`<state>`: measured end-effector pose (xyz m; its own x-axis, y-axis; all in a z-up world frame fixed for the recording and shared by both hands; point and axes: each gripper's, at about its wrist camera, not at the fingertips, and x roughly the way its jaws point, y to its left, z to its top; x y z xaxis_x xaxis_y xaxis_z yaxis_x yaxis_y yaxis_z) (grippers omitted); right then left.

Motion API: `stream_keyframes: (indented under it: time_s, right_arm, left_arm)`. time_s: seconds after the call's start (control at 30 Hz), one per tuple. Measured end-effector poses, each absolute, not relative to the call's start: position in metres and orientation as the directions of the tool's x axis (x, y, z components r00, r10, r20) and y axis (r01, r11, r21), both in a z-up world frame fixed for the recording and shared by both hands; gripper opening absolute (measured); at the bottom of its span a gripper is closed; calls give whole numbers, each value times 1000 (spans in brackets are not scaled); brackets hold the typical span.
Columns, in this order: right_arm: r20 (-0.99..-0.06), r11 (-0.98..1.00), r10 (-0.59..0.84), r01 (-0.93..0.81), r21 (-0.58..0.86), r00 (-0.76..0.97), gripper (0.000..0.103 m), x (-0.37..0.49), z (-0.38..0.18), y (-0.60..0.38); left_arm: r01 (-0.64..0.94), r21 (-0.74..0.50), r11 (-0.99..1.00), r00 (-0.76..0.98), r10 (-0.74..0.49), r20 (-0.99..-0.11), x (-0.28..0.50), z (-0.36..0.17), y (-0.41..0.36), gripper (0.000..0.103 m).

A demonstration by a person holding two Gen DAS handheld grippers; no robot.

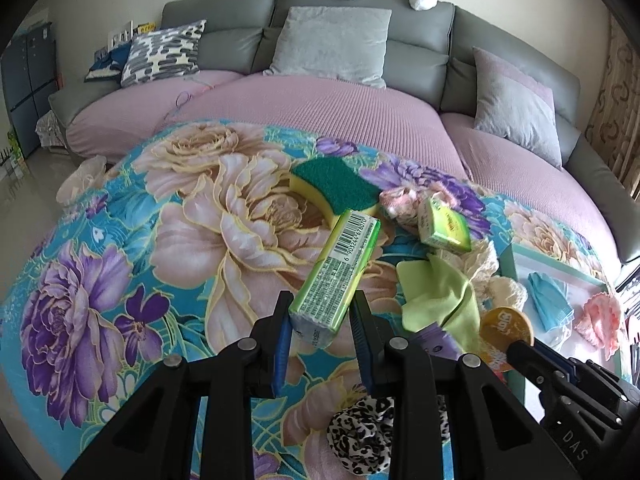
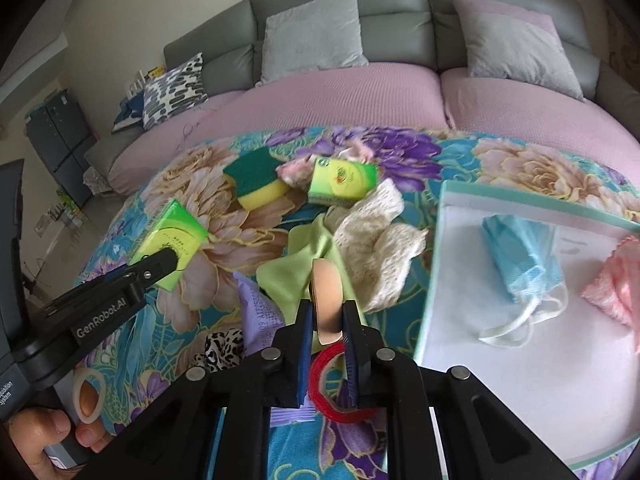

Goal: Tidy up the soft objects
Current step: 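Carry tissue pack and sponge into the white tray and open both tools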

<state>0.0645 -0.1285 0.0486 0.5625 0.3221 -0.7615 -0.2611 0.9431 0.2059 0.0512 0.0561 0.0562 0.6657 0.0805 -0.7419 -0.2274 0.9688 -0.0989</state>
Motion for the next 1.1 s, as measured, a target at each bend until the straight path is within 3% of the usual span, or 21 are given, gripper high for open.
stream_keyframes:
  time_s: [0.23, 0.53, 0.87, 1.1]
  right_arm:
    - [-724, 971, 240, -162, 177, 647, 15, 51, 75, -164]
    - [-753, 982, 28, 123, 144, 658, 15, 39, 82, -248]
    - [-736, 915, -181, 385, 117, 652, 15, 7, 96, -334]
    - [-766, 867, -263, 491, 79, 587, 17, 0, 86, -367]
  left_arm:
    - [-134, -98, 986, 706, 26, -708, 48, 77, 13, 30]
    - [66, -61, 996, 714, -90, -695, 46, 85, -70, 30]
    - [258, -35, 965, 654, -201, -730, 42, 65, -152, 30]
    - [277, -31, 960, 604, -199, -771, 46, 37, -179, 30]
